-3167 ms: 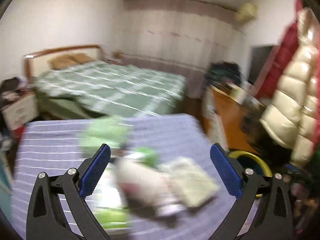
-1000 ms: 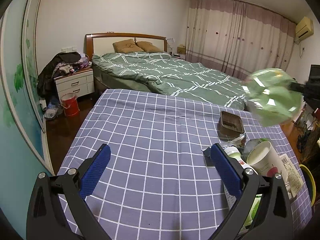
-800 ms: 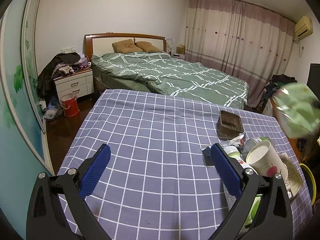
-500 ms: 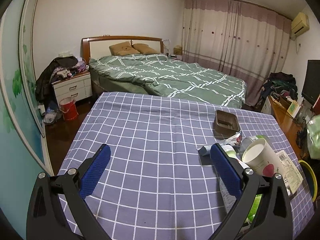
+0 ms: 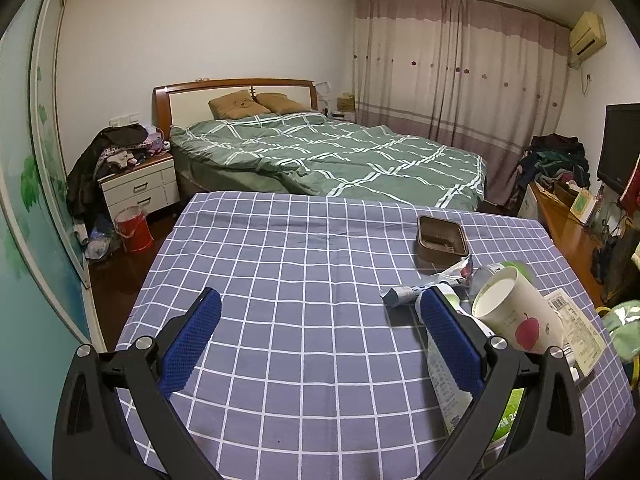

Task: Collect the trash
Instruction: 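Grasp the green plastic bag with the right gripper and drop it into the bin, then grasp the green-capped bottle with the left gripper and lift it, then carry the bottle over the bin and open the left gripper, then grasp the beige receipt box with the right gripper and lift it, then carry the box over the bin and open the right gripper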

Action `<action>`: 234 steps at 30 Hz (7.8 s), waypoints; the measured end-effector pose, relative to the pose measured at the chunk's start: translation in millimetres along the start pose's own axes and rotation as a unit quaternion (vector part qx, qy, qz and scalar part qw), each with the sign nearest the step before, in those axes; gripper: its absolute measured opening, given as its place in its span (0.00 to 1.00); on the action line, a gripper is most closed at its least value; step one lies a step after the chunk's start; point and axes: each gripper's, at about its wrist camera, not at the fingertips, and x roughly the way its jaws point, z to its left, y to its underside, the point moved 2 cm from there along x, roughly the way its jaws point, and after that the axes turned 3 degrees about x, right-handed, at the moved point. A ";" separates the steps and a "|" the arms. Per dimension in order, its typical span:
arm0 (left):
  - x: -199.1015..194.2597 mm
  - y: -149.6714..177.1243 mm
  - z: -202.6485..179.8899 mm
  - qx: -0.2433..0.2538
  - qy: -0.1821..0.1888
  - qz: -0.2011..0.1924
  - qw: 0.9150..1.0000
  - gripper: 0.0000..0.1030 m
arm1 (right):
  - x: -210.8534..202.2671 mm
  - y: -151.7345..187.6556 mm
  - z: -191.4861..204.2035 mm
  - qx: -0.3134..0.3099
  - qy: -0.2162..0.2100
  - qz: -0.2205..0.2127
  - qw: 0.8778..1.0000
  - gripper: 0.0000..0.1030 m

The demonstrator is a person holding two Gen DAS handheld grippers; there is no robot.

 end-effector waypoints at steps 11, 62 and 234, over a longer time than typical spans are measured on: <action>-12.9 0.6 -11.6 0.007 0.035 -0.006 0.999 0.95 | -36.2 5.5 61.1 -0.047 -0.015 -0.077 0.996 0.50; -41.1 -24.6 -50.1 0.083 0.056 -0.006 0.995 0.50 | -53.3 41.8 145.1 -0.154 -0.084 -0.124 0.977 0.70; -19.6 -8.4 -10.5 0.016 0.000 -0.023 1.000 0.95 | -35.9 31.5 80.0 -0.165 -0.067 0.021 0.984 0.66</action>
